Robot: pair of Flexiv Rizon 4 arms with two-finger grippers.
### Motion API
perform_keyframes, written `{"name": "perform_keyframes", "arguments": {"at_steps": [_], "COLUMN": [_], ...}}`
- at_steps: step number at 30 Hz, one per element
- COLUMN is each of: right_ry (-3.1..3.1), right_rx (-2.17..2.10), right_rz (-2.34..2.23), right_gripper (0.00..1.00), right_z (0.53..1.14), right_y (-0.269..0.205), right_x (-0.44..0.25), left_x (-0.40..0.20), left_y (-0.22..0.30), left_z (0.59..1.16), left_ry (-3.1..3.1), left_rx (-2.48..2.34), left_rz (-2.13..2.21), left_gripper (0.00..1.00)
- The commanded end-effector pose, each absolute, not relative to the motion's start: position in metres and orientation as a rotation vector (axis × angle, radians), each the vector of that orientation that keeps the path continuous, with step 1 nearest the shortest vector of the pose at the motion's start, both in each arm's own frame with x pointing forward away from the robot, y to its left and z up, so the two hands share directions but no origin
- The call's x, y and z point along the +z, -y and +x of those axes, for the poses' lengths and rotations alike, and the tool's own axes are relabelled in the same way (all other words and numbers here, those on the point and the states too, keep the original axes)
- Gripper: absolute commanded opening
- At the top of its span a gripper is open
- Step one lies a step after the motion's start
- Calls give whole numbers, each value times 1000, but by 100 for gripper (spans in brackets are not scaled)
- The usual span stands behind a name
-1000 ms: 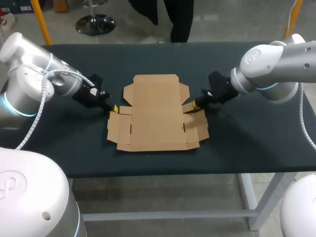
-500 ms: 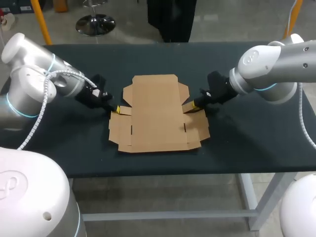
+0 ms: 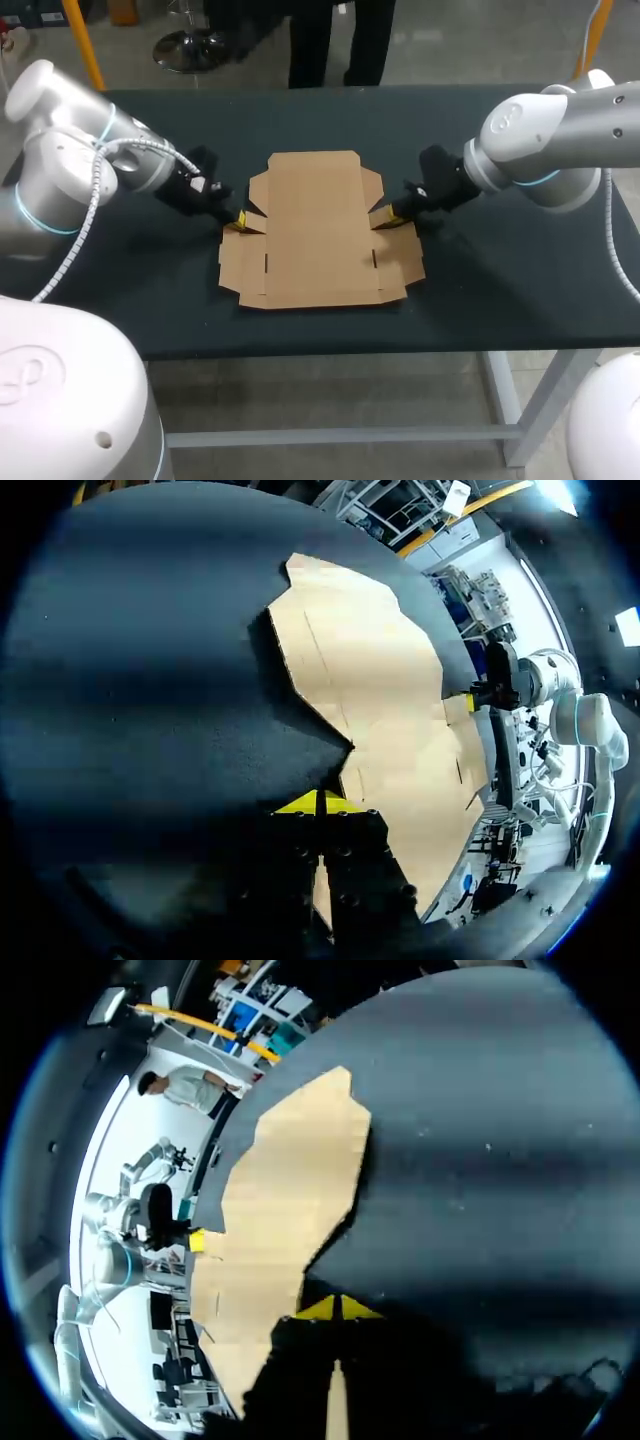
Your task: Assemble the packaging by folding the flat box into shape, placing the metal phone stand inside, and closing the box properly
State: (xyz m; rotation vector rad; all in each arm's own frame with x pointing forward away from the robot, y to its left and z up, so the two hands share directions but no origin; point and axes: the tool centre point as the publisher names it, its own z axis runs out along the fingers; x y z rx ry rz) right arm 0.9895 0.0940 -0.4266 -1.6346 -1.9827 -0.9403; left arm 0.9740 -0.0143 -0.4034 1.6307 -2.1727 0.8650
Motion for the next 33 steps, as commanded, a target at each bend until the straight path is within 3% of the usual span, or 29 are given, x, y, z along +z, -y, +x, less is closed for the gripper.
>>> {"name": "perform_keyframes", "arguments": {"at_steps": [1, 33], "right_ry": [1982, 2037], "right_rx": [-941, -894], "right_rz": [-1644, -1764], "right_gripper": [0, 0], "right_z": [987, 984], "right_y": [-95, -116], "right_x": [-425, -408], "left_x": [-401, -388], "left_y": [19, 42], "left_z": [976, 967], "left_ry": [2171, 2242], "left_rx": [834, 765], "left_rz": [1642, 1742], "left_gripper": [0, 0]}}
